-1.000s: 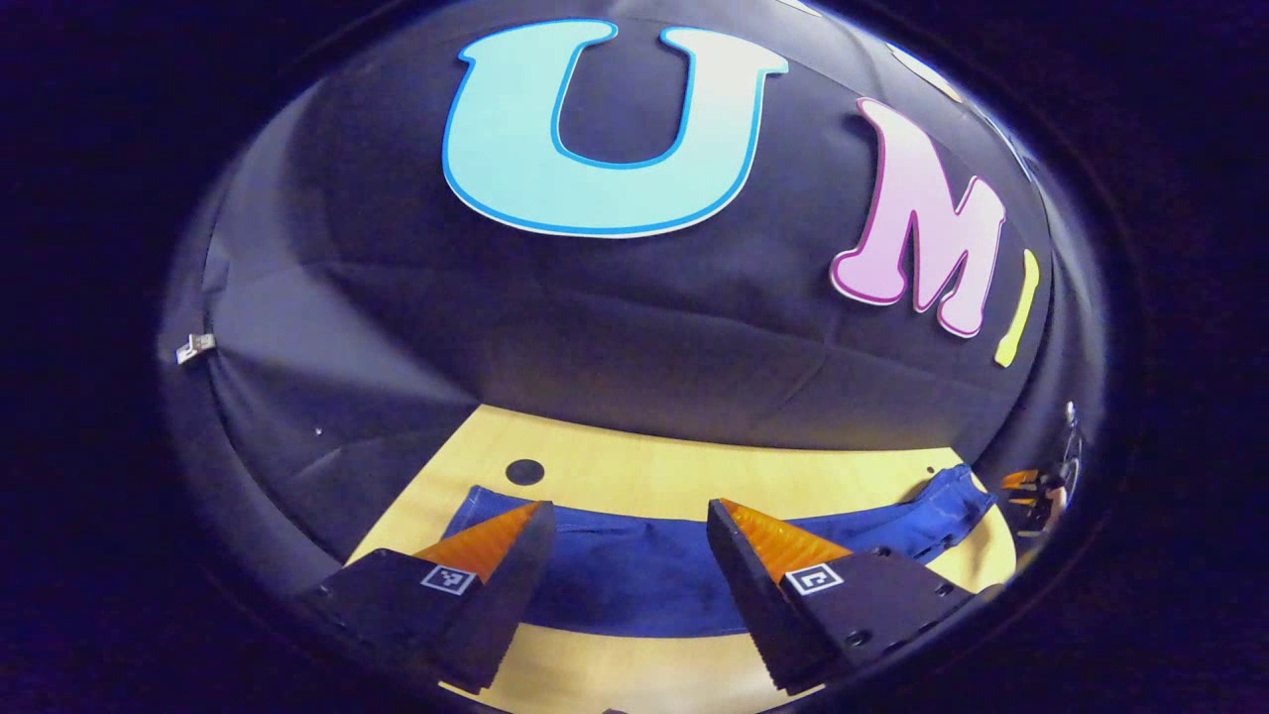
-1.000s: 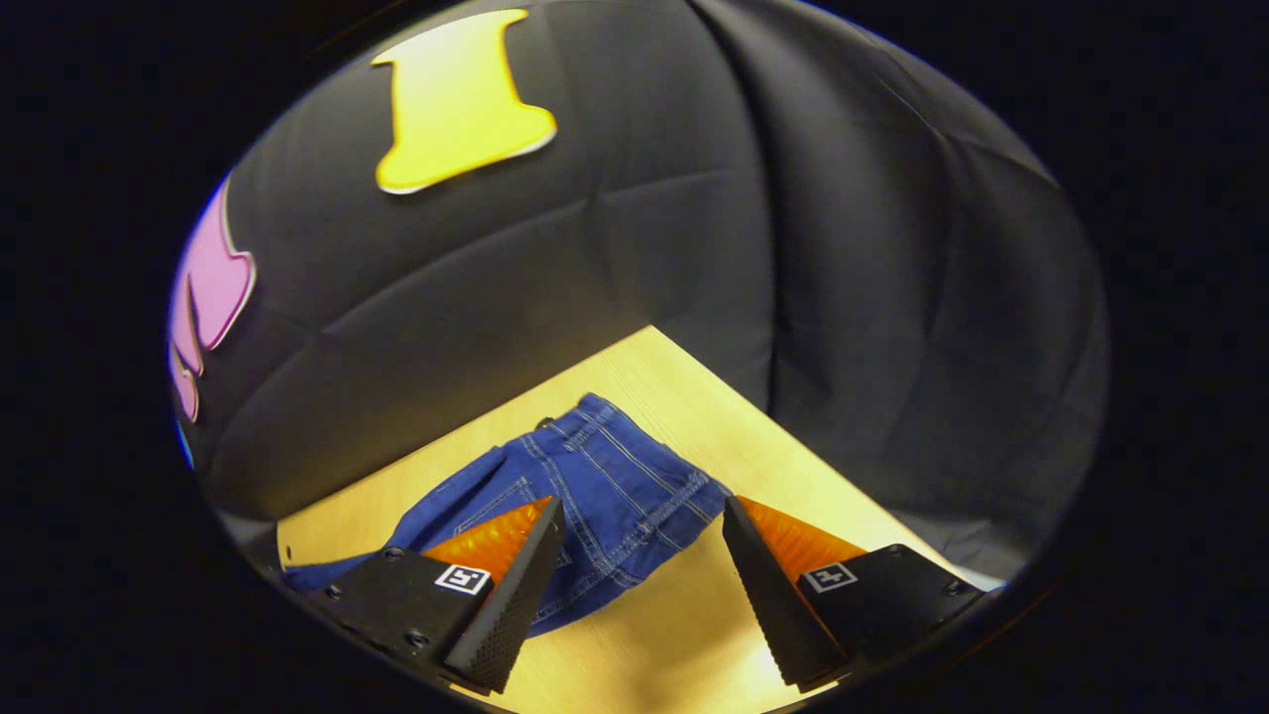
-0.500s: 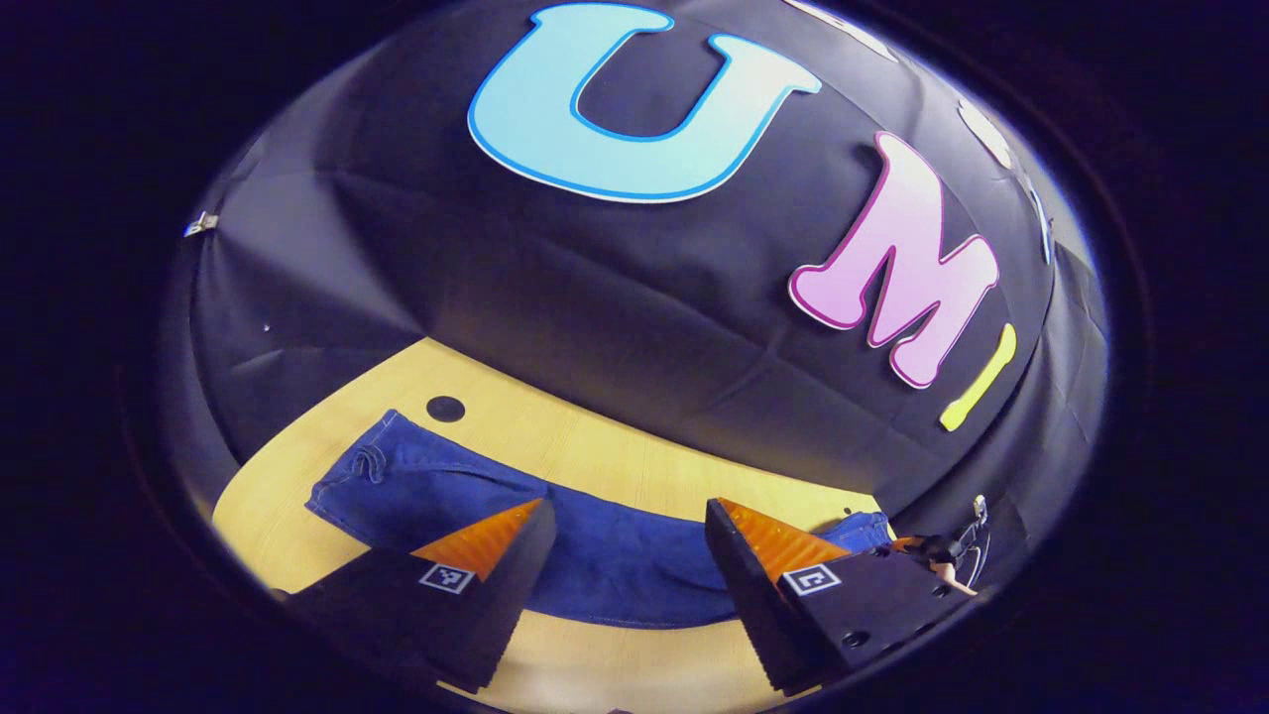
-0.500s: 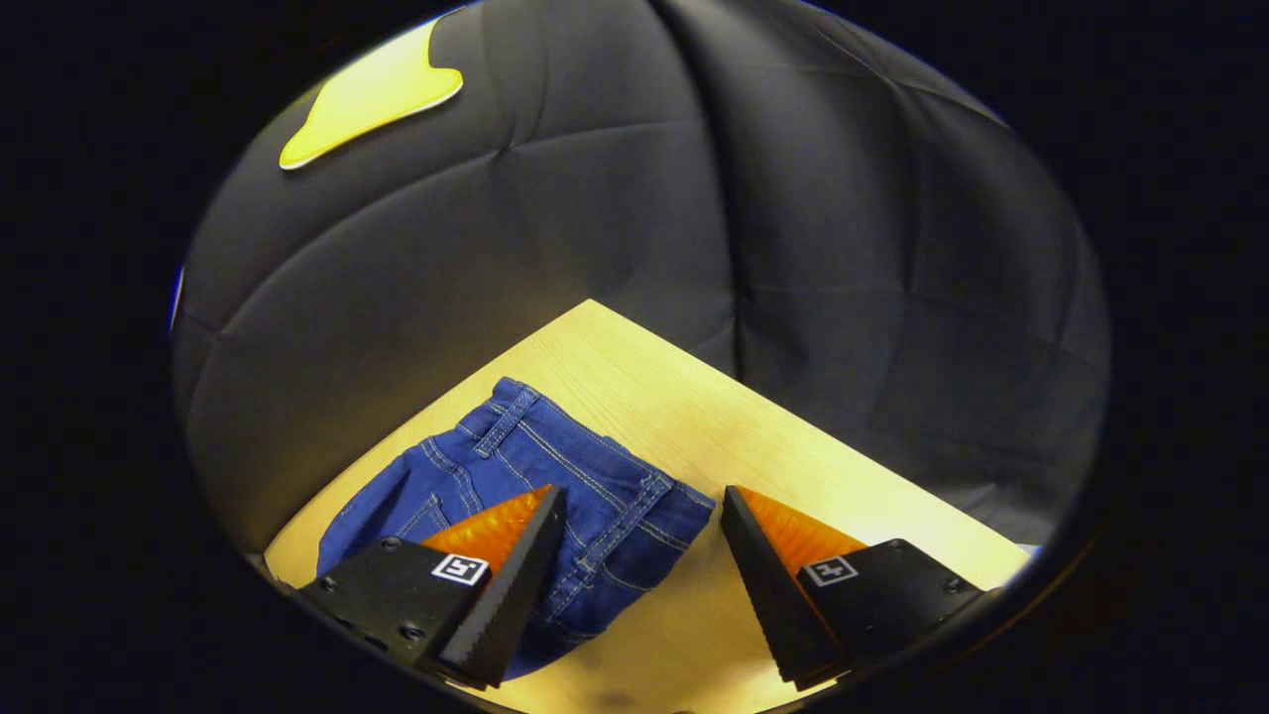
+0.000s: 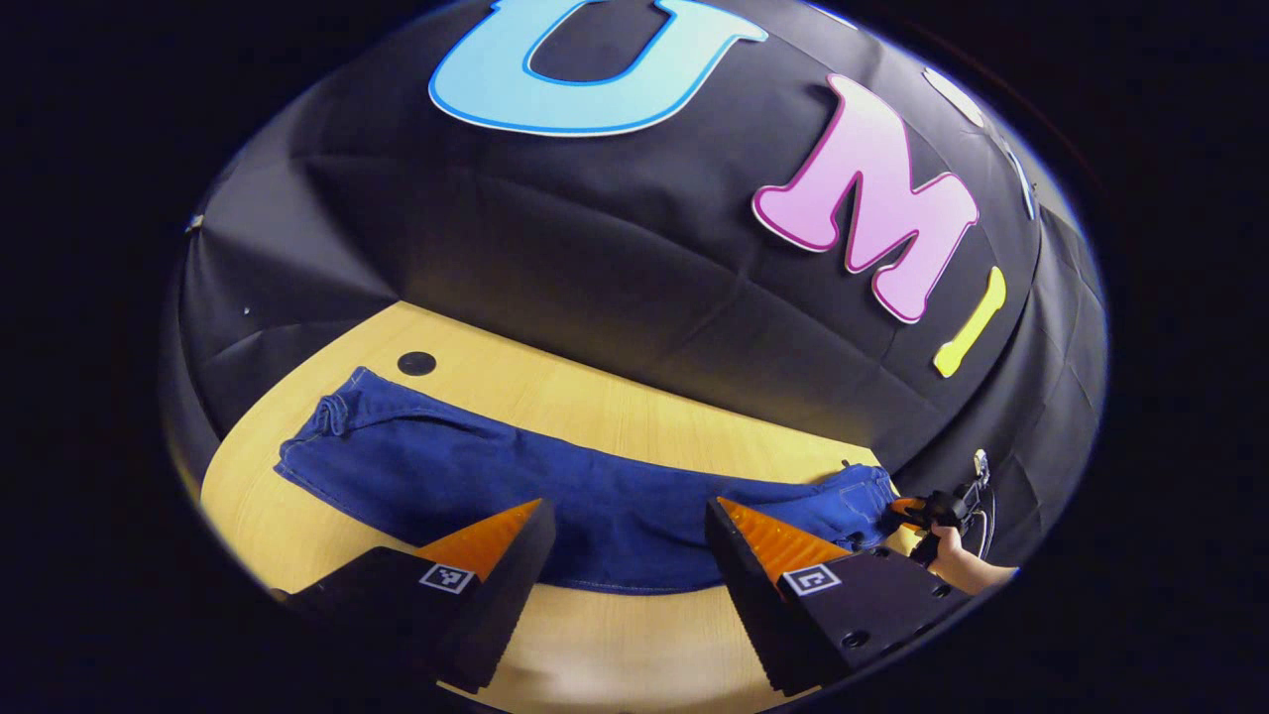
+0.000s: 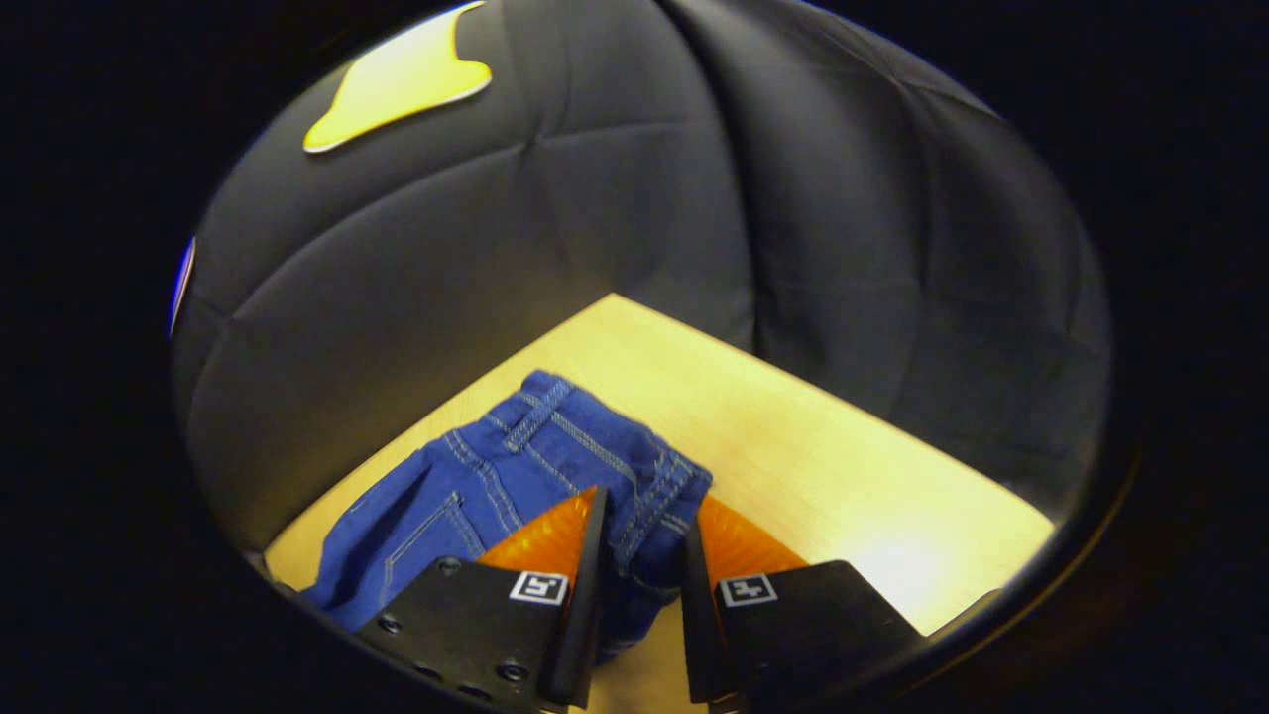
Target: Grasp the waist and the cuffs of the jeans and fold them to make the two legs overlap; first hold the waist and fold one-third of the jeans toward the cuffs, then hold the cuffs and fold the remaining one-third in the same direction to finish folding.
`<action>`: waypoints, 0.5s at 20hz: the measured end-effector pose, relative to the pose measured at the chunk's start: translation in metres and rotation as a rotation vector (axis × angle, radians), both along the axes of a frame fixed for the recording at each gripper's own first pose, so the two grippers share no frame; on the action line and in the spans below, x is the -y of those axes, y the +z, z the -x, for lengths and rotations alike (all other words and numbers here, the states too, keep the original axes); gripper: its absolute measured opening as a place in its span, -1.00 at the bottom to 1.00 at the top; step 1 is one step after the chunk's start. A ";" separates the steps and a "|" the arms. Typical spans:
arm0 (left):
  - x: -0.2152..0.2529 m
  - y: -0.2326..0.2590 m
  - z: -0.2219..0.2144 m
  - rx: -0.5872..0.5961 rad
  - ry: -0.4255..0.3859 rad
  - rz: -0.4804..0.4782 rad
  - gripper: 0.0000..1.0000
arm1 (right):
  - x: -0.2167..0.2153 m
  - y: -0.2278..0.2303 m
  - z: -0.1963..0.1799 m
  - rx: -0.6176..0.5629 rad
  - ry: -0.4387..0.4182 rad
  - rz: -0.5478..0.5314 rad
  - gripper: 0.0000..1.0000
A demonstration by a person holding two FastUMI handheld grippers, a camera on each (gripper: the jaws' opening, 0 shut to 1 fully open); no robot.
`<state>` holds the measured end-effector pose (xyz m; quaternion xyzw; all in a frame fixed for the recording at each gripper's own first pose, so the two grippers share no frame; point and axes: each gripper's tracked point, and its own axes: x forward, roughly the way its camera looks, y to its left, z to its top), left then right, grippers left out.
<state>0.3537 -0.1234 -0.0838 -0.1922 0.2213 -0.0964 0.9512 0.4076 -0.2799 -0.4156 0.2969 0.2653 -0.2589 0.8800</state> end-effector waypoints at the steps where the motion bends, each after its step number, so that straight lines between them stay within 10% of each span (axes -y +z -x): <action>1: 0.004 -0.002 0.000 -0.004 -0.001 0.010 0.93 | -0.002 -0.001 0.001 0.011 0.019 -0.023 -0.43; 10: -0.001 0.008 0.009 0.021 0.020 0.036 0.94 | -0.031 0.139 0.026 0.378 0.254 0.308 -0.70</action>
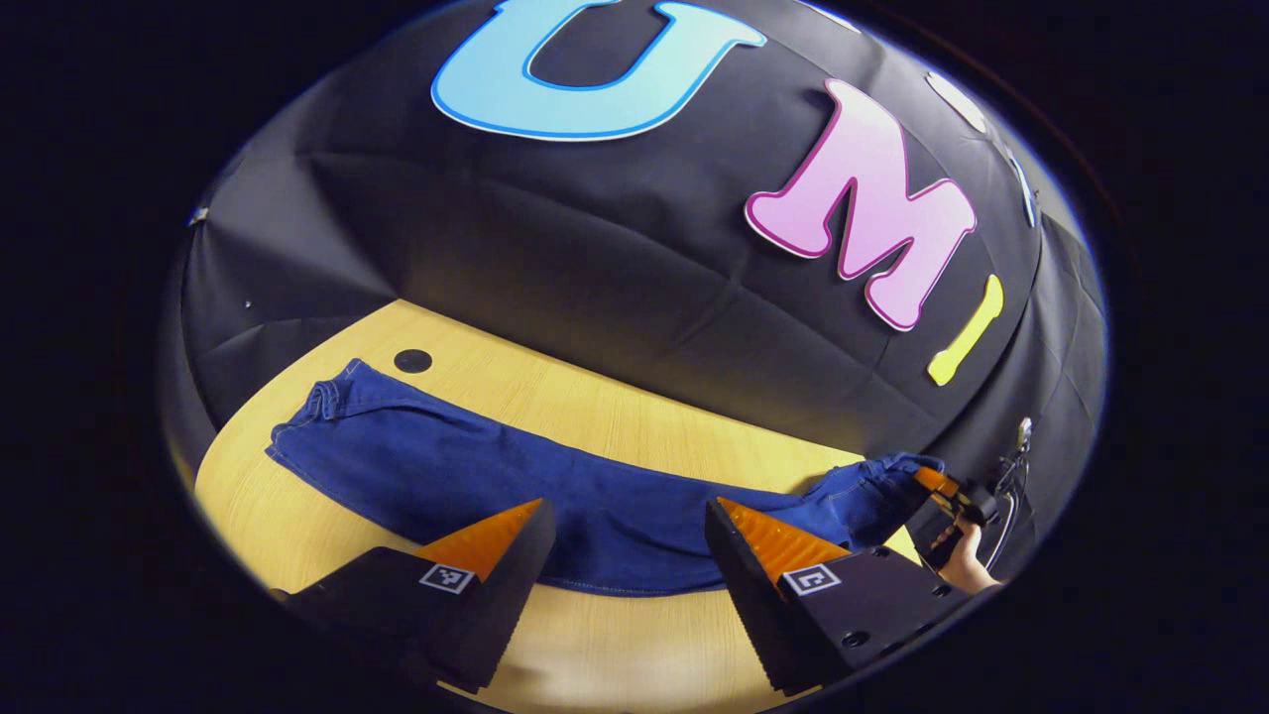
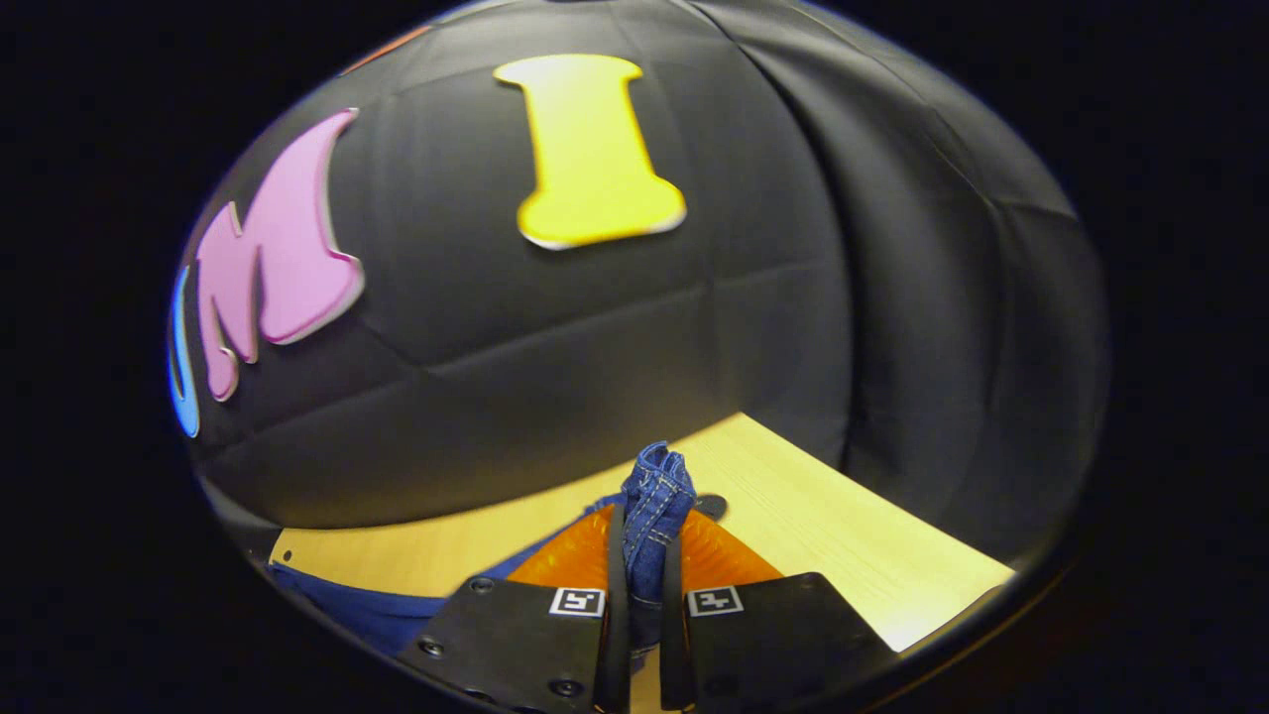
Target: Grasp the waist and the cuffs of the jeans and fold them to make the two legs overlap; first hold the waist and fold one-third of the jeans toward the cuffs, then hold the cuffs and fold the remaining one-third in the same direction to finish folding.
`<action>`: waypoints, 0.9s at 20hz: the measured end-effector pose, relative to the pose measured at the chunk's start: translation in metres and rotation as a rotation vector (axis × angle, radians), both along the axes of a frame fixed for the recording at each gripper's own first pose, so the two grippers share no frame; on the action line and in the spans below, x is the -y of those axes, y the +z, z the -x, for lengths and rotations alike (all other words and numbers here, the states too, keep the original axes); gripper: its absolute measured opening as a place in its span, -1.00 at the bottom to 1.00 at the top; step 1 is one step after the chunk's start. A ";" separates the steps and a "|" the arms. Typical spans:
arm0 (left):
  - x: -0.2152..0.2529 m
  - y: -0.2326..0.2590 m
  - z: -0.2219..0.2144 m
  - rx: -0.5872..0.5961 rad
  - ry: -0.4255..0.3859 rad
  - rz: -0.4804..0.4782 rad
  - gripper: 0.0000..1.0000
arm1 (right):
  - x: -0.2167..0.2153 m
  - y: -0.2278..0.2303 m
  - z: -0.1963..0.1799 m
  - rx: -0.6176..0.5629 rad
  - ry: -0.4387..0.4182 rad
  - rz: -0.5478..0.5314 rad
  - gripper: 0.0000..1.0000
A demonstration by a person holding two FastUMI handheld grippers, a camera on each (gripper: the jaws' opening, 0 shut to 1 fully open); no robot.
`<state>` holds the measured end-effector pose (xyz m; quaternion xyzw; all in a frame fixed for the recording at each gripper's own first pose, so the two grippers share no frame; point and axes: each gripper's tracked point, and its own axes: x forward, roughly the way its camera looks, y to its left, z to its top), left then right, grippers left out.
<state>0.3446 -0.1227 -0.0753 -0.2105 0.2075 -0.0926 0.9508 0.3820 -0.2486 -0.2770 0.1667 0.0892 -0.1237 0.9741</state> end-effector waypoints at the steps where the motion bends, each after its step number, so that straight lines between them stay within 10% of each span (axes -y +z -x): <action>1: -0.004 0.000 0.002 0.004 0.009 0.010 0.94 | -0.002 0.006 0.009 0.031 0.039 0.020 -0.70; 7: -0.039 -0.017 0.016 0.049 0.045 0.028 0.94 | -0.025 -0.040 0.021 0.145 0.352 0.158 -0.70; 16: -0.133 -0.061 0.019 0.041 0.230 0.042 0.94 | 0.005 -0.168 -0.009 0.058 0.585 0.222 -0.70; 18: -0.160 -0.064 0.019 0.048 0.276 0.012 0.94 | 0.002 -0.200 -0.010 0.010 0.632 0.190 -0.22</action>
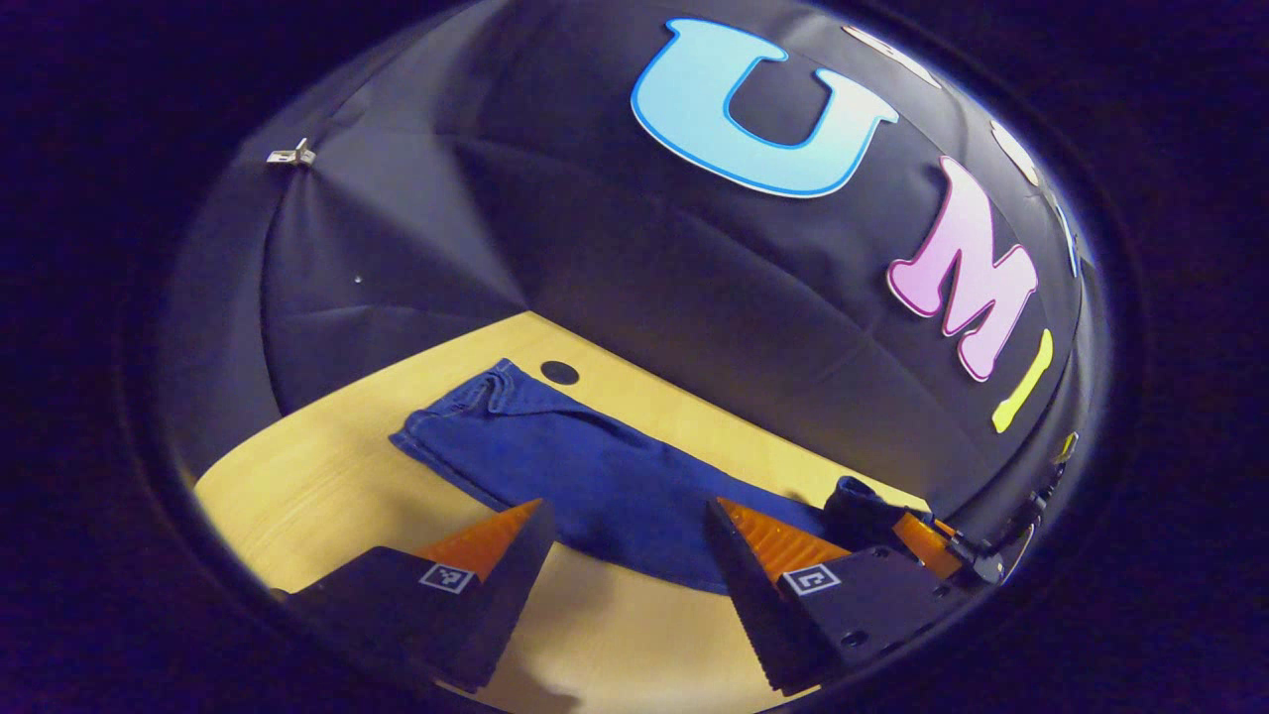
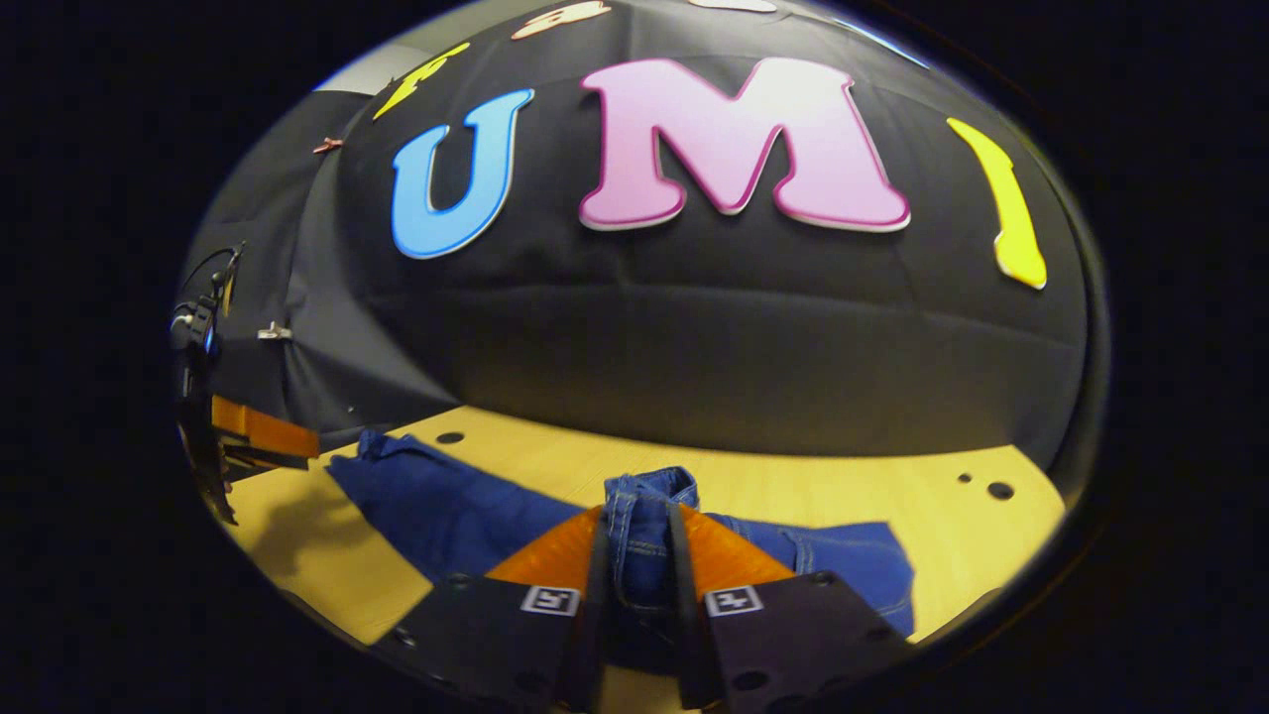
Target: Grasp the waist and the cuffs of the jeans and fold them to make the two legs overlap; first hold the waist and fold one-third of the jeans toward the cuffs, then hold the cuffs and fold the remaining one-third in the same direction to finish folding.
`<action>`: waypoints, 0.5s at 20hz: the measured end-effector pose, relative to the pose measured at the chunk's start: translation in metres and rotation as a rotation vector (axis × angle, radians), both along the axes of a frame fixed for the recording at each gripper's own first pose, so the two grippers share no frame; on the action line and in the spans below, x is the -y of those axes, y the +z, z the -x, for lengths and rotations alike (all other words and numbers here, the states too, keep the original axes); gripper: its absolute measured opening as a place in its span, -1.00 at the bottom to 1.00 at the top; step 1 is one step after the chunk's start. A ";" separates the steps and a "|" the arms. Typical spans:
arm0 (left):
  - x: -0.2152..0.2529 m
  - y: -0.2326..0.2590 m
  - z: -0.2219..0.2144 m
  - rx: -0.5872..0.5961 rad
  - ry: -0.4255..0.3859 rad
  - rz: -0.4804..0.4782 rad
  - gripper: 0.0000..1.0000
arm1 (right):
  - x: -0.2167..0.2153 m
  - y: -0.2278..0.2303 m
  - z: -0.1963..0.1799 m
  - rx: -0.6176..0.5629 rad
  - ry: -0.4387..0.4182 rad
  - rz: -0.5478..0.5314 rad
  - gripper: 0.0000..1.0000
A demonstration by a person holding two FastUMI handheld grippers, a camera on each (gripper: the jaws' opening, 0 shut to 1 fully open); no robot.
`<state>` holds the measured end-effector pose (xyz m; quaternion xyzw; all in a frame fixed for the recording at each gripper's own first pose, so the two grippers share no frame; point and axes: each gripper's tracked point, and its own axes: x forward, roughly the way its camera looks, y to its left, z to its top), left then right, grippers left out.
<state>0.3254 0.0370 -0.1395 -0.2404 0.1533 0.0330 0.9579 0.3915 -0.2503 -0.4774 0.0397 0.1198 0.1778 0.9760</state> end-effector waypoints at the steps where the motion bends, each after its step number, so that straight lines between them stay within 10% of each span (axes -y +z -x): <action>1: -0.012 -0.002 0.000 -0.005 0.023 -0.014 0.94 | 0.006 -0.017 -0.004 -0.027 0.007 -0.001 0.09; 4: -0.057 -0.007 -0.005 -0.023 0.115 -0.065 0.93 | 0.000 -0.011 0.008 -0.020 0.003 0.009 0.90; 10: -0.135 -0.038 -0.058 -0.124 0.145 -0.268 0.93 | 0.010 0.020 0.018 0.013 -0.022 0.036 0.93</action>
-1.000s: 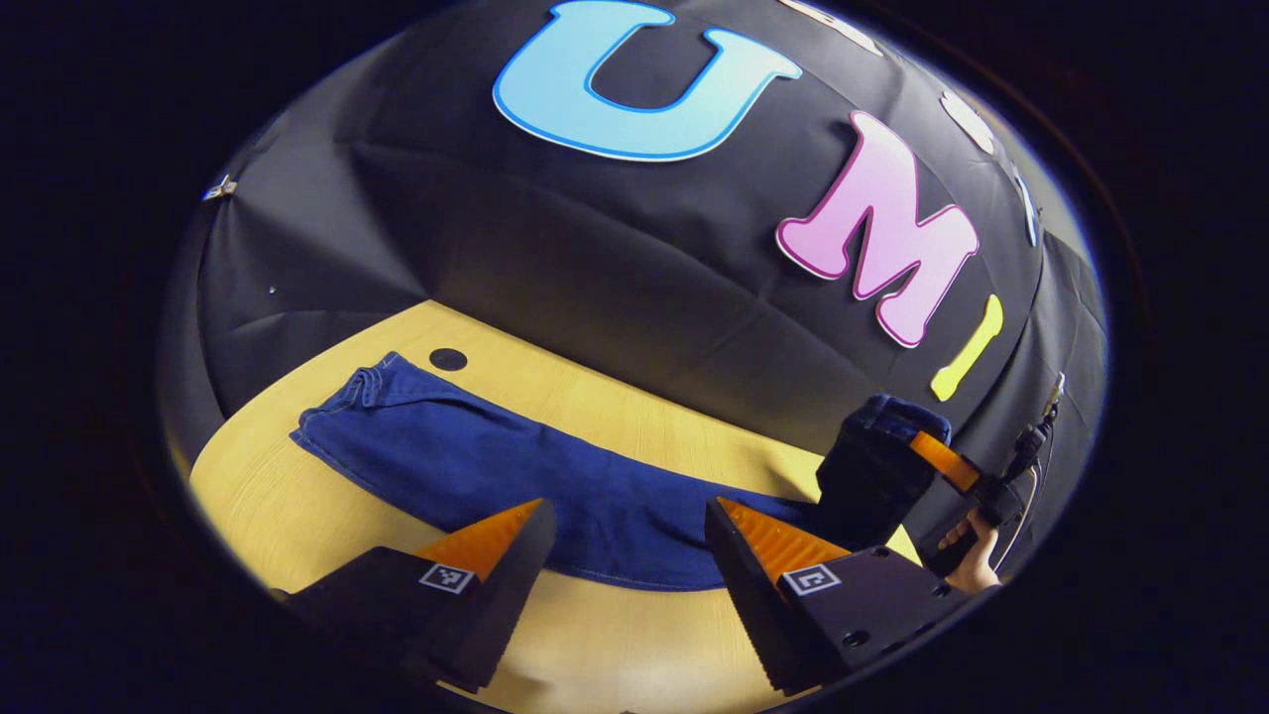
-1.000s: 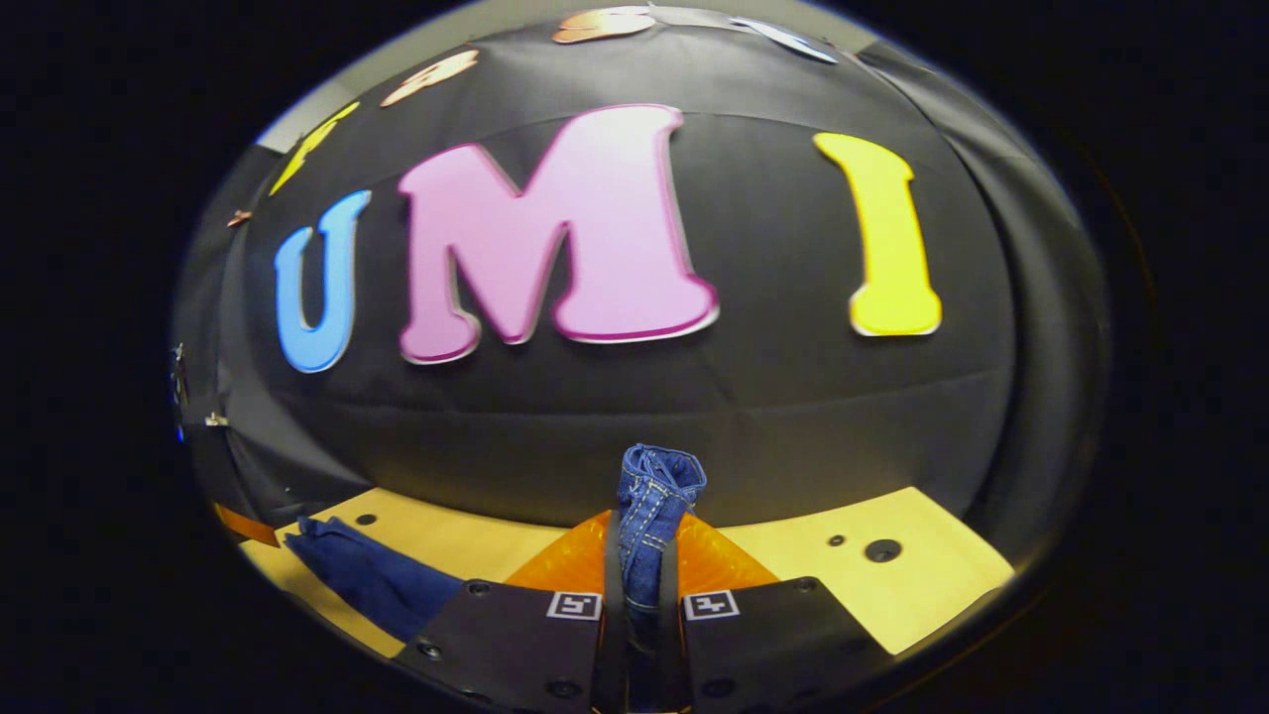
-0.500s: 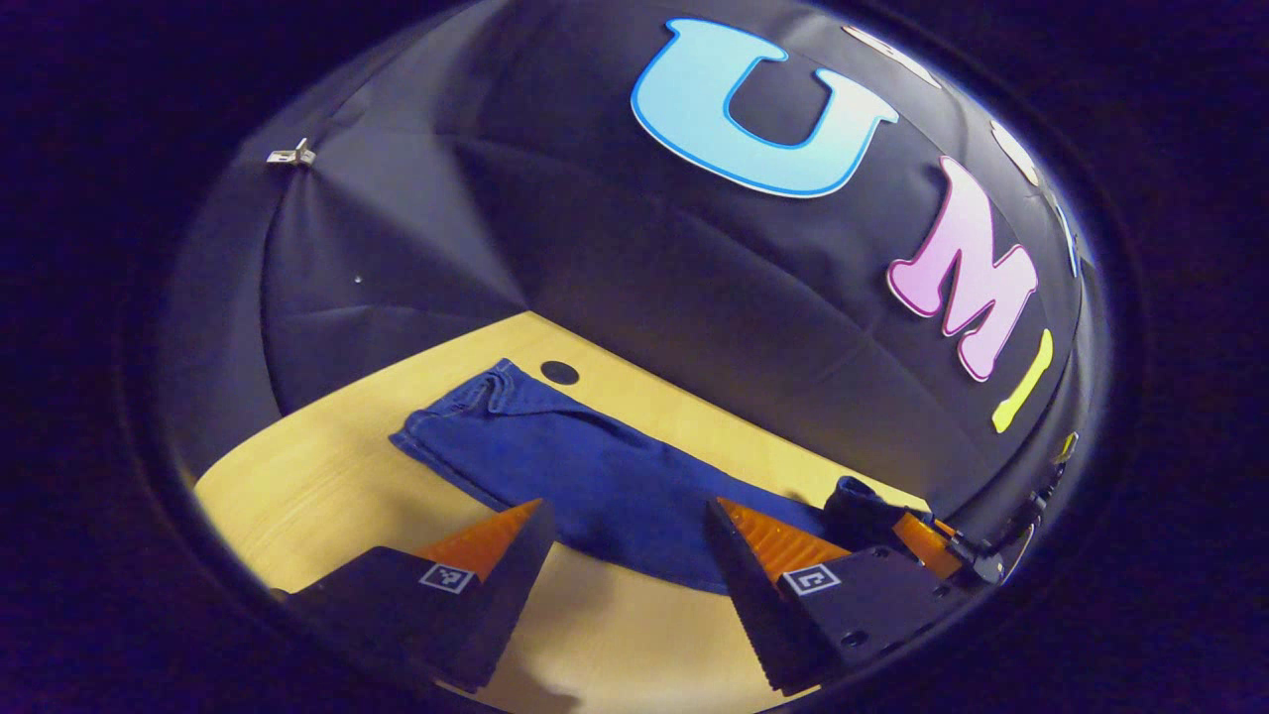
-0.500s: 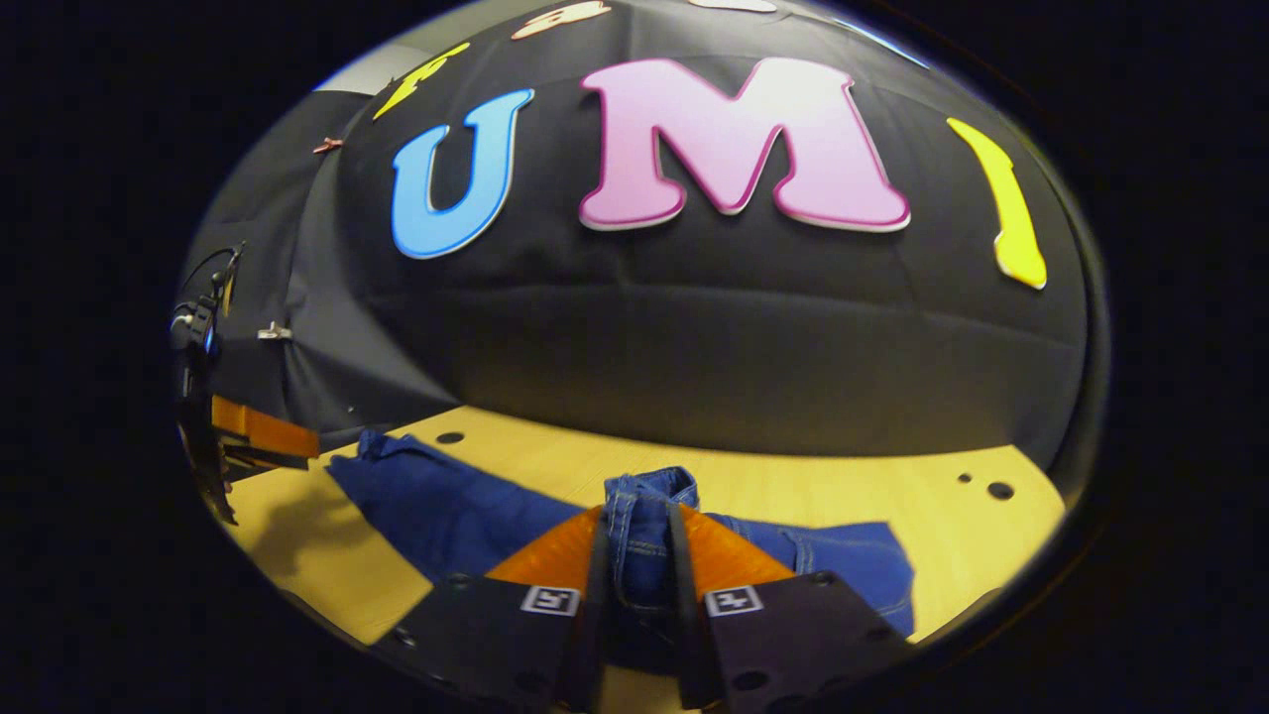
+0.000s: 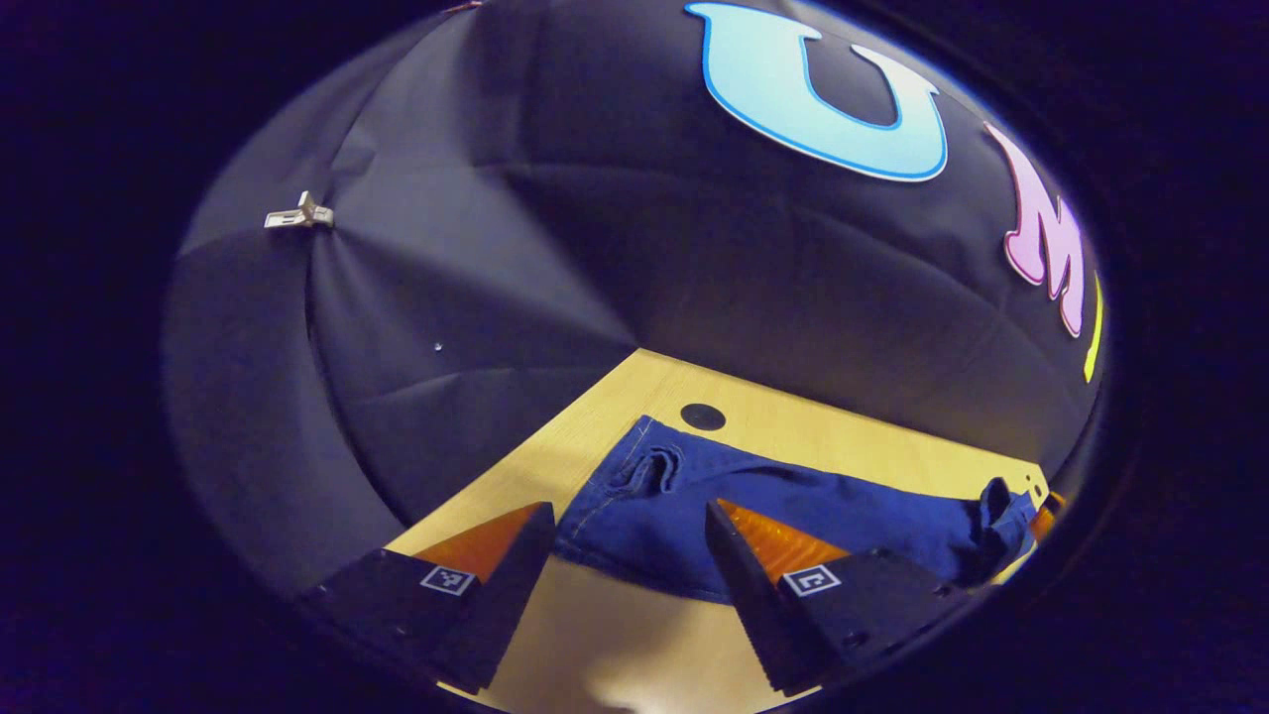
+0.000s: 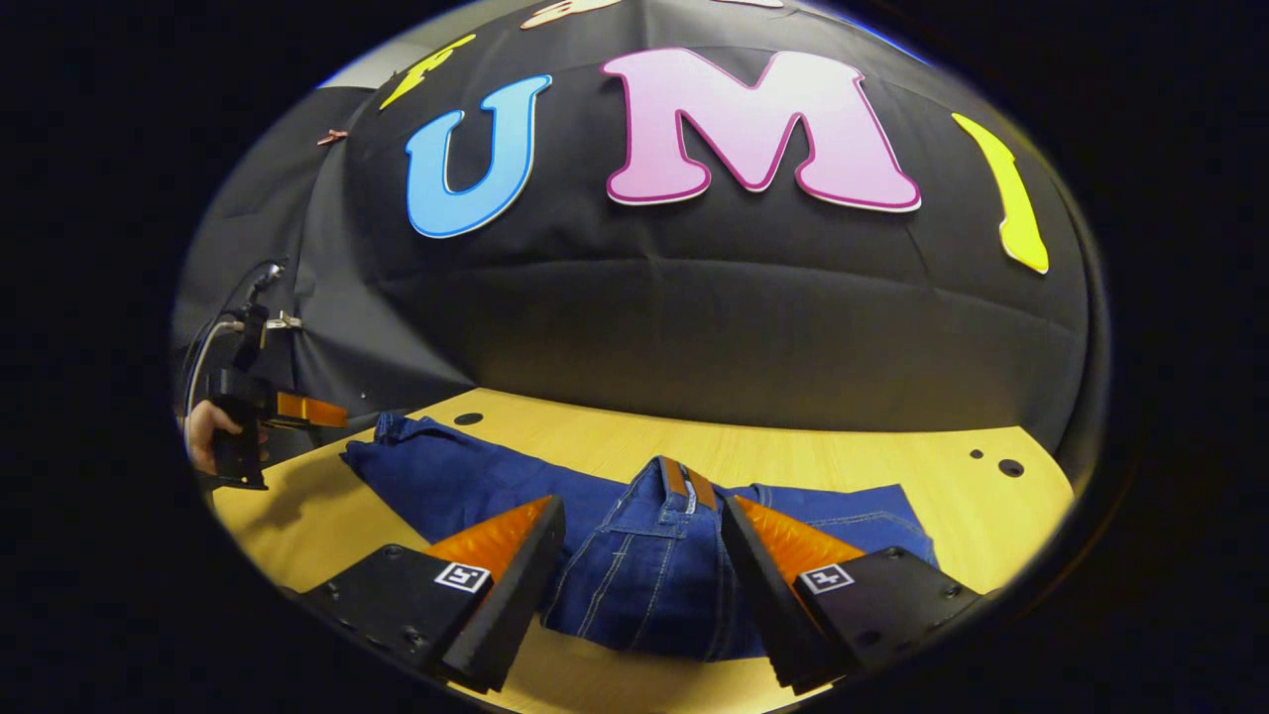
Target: Grasp the waist and the cuffs of the jeans and fold them to make the two legs overlap; first hold the waist and fold one-third of the jeans toward the cuffs, then hold the cuffs and fold the remaining one-third in the same direction to finish folding.
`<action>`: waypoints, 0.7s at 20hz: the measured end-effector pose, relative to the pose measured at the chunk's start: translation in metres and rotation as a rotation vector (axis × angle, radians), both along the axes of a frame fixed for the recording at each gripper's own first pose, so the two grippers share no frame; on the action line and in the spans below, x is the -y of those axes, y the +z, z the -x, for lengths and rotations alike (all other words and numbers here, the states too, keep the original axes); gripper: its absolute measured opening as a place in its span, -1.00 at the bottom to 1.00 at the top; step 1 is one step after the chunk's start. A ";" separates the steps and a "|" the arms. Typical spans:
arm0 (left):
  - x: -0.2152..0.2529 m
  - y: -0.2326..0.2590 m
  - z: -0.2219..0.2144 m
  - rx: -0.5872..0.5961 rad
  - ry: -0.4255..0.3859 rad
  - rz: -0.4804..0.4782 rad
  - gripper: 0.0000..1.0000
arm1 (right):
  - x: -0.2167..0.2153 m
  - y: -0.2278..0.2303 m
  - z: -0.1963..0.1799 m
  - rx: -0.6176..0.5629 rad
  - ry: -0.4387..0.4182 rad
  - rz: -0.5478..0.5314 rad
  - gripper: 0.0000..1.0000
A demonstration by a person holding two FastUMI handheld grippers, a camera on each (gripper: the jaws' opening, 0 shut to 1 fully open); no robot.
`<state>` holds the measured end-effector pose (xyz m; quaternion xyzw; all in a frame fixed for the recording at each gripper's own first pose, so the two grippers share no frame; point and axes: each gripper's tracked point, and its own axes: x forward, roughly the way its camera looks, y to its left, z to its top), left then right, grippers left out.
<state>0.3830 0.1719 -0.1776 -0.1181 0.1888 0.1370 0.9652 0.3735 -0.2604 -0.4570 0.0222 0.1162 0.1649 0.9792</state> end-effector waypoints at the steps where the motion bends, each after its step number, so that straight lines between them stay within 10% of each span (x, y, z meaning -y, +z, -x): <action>1: -0.008 -0.010 -0.003 -0.058 0.017 -0.003 0.93 | 0.004 0.002 0.001 0.001 -0.008 0.004 0.93; 14: -0.001 -0.058 -0.023 -0.242 0.020 0.020 0.86 | 0.033 -0.014 0.028 -0.129 -0.032 -0.070 0.92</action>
